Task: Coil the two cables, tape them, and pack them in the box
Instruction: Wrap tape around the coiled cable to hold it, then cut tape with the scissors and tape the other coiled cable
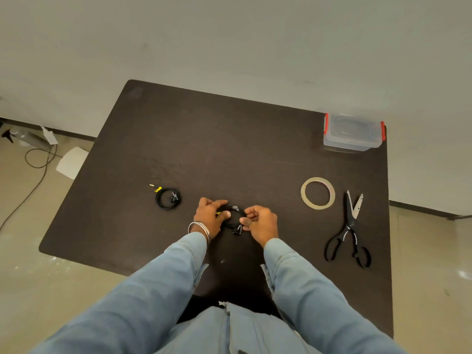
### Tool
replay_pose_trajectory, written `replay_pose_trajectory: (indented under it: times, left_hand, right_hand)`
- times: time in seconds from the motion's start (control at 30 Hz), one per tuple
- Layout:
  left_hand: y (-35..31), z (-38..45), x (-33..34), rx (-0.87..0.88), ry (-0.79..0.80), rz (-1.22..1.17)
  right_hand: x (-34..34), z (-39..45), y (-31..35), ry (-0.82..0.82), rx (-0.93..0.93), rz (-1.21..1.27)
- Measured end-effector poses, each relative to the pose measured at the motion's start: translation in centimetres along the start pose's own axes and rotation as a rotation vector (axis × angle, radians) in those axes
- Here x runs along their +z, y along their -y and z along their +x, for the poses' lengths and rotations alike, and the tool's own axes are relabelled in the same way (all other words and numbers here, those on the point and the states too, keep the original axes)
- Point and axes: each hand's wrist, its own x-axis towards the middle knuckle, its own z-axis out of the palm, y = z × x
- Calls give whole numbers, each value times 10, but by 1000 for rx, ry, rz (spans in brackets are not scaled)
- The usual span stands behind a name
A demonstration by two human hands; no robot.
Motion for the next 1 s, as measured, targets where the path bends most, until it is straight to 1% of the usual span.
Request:
replay_pose_trajectory:
  times: [0.07, 0.1, 0.17, 0.2, 0.27, 0.33, 0.37, 0.43, 0.5, 0.6, 0.73, 0.83, 1.0]
  left_hand:
    - [-4, -2, -2, 12, 15, 182]
    - [-8, -3, -3, -3, 31, 237]
    - [-16, -5, -7, -52, 54, 336]
    - [-20, -5, -7, -65, 44, 404]
    - [-27, -6, -8, -55, -30, 523]
    - [-33, -6, -6, -10, -96, 535]
    - [-37, -6, -4, 27, -102, 499]
    - [-46, -1, 4, 143, -74, 378]
    - [-60, 3, 15, 227, -34, 242]
    - [-88, 9, 38, 227, 5, 89]
    - [-119, 19, 71, 184, 59, -37]
    - [-135, 27, 91, 208, 83, -11]
    - [-152, 38, 111, 261, 56, 174]
  right_hand:
    - [-2, -2, -2, -14, -23, -73]
    - [-7, -2, -2, -31, -35, -99]
    - [-23, 1, -5, -114, -73, -126]
    - [-35, 2, -8, -195, -97, -140]
    - [-59, 8, -15, -416, -156, -177]
    - [-85, 12, -21, -566, -173, -255]
    - [-96, 14, -23, -596, -165, -316]
    - [-114, 16, -24, -587, -151, -426]
    - [-123, 19, -25, -535, -132, -509]
    - [-126, 20, -28, -455, -101, -661]
    - [-130, 20, -33, -439, -108, -802]
    - [-134, 23, -35, -440, -136, -815]
    - [-137, 26, -39, -446, -188, -776]
